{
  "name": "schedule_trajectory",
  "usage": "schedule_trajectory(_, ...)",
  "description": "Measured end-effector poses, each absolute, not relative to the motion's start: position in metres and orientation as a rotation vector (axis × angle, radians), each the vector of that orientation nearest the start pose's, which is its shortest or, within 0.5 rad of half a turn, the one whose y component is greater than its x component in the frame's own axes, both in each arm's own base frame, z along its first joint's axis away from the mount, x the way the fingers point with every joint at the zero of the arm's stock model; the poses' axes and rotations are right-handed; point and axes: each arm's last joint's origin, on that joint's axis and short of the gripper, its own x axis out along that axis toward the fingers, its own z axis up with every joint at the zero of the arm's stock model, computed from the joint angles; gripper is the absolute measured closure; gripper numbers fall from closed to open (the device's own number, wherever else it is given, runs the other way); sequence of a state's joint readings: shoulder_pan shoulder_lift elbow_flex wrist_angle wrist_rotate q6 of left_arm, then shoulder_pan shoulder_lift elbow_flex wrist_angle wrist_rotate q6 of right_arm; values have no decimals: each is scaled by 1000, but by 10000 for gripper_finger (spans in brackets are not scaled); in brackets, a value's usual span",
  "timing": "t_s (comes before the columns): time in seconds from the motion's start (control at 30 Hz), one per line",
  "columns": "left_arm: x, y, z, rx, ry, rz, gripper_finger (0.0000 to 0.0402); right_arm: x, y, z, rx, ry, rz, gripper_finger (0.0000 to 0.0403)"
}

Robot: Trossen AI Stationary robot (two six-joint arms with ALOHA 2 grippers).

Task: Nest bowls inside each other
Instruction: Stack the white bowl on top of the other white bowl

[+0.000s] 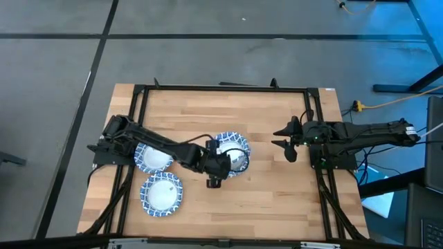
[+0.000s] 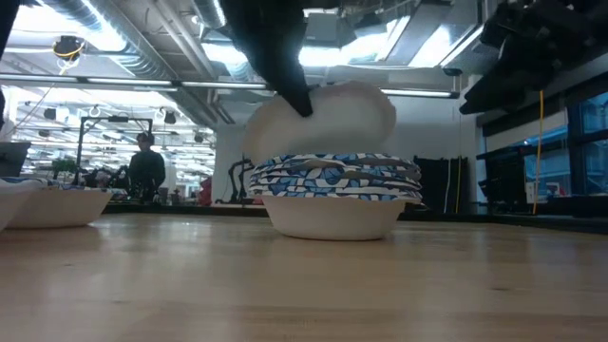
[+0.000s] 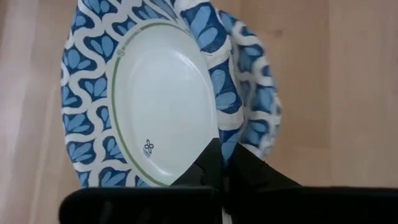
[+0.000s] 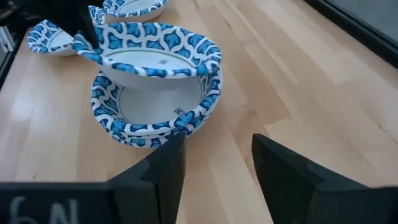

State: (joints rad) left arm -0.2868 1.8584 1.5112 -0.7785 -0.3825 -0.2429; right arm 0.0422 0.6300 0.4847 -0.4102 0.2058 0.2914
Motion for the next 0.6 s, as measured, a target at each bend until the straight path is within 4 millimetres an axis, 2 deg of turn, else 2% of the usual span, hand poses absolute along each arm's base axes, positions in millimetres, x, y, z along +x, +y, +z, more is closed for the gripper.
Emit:
schedule_trajectory(0.13, 373, -106, 245, 121, 1020, 229, 402, 140, 0, 232, 203, 525, -236, 219)
schedule_trajectory(0.3, 377, -105, 241, 104, 1000, 255, 401, 139, 0, 231, 203, 538, -239, 219)
schedule_trajectory(0.6, 391, -108, 210, 108, 1053, 242, 401, 138, 0, 229, 200, 560, -241, 219)
